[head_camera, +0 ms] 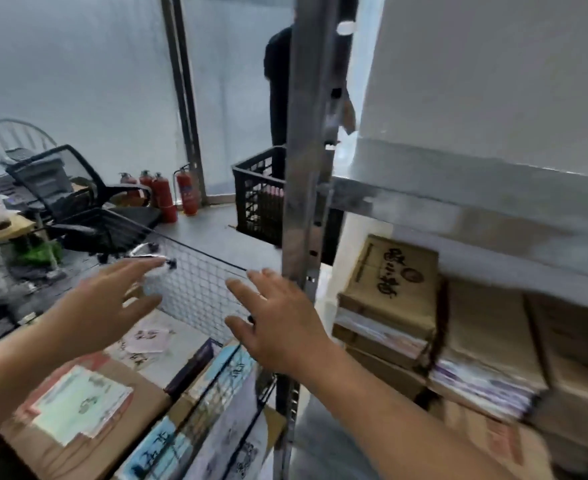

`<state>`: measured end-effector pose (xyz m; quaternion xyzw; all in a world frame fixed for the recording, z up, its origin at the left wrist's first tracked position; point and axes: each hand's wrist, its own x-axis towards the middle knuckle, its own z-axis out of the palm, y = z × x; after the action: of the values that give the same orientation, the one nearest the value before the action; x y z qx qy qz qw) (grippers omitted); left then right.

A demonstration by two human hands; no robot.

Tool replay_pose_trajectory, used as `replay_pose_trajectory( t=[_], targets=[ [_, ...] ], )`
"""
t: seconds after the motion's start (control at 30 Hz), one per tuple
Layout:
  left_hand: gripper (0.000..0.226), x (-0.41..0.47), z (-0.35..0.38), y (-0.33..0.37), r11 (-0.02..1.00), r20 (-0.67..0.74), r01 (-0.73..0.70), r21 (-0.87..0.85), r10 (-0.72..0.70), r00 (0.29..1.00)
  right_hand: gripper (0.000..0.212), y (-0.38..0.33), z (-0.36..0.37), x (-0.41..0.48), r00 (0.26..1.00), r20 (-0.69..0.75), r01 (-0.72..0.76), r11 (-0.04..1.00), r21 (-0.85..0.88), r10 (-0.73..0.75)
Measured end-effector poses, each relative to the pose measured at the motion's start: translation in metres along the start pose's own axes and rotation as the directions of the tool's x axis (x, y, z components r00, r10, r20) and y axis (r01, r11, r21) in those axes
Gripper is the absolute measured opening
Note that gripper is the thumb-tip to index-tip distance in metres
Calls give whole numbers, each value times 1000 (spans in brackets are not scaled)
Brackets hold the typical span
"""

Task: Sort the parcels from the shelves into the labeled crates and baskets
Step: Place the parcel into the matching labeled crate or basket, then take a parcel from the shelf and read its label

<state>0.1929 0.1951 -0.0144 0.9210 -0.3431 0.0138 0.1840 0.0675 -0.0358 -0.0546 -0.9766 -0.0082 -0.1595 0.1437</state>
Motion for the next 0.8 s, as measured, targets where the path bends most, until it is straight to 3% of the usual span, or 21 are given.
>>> replay_pose_trajectory(
  t=[0.2,0.4,0.53,0.7,0.8],
  targets=[
    [56,-22,16,100,977,-232,-211,26,211,950,55,28,-59,-98,982,-59,-182,980,-78,178],
    [60,-49,52,175,917,-185,-396,52,399,898,57,67,-94,-177,933,-58,-360,927,-108,356],
    [59,-37,74,217,928,-166,-363,-81,347,923,56,86,-112,-185,897,-60,-441,896,-46,439],
    [61,6,101,239,949,-75,-185,-257,171,982,59,107,-126,-163,838,-52,-543,839,19,543],
    [56,25,113,249,919,-76,-150,-363,132,988,60,115,-127,-147,811,-28,-585,811,-6,585]
  ],
)
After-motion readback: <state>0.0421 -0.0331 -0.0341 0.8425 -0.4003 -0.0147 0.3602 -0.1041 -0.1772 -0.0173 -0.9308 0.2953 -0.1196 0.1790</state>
